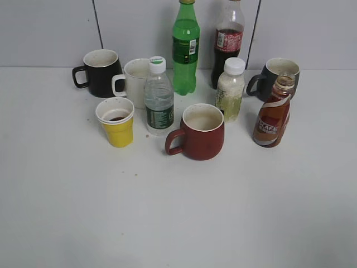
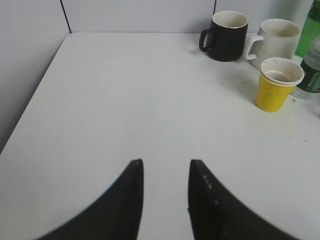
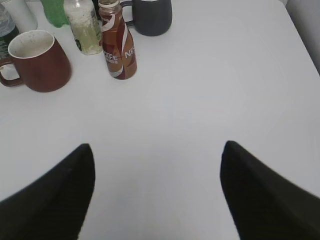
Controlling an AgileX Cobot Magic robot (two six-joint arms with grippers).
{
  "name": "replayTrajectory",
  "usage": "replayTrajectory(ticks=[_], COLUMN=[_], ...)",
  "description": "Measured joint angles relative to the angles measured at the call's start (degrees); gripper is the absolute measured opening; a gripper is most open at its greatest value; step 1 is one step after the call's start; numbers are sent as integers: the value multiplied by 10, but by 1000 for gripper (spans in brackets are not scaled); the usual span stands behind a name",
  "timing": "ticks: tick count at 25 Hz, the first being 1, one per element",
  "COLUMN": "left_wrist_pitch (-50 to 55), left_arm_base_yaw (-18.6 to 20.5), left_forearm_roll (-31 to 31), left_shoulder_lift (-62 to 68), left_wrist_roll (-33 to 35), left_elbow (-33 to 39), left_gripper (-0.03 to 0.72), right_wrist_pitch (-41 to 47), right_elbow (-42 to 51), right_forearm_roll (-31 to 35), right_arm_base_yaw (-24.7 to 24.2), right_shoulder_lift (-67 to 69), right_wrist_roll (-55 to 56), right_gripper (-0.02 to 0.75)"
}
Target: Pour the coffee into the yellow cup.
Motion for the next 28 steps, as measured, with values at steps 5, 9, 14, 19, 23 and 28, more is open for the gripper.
replayTrajectory(ticks=[5,9,14,19,23,28], left_wrist_pitch=[0,-2,-75,-240,-406,-606], left_arm_base_yaw=[0,-2,-17,-17,-18,-18], left_forearm_roll=[-1,-9,-26,-24,-25,-25], left_shoulder_lift=[0,0,0,12,88,231], left_wrist_roll=[0,0,0,0,0,0], left_elbow=[0,-1,-14,5,60,97], left_gripper=[239,239,239,239,239,240], right_wrist_pitch=[0,-1,-49,-144,-267,-418], right_elbow=[0,-3,-17,-17,-8,9], right_forearm_roll=[7,11,13,22,23,23], right_arm_base_yaw=[0,0,0,0,8,41], right_shoulder_lift=[0,0,27,98,168,270], right_wrist_roll=[0,0,0,-11,-20,-52], right_gripper=[585,586,586,586,585,585])
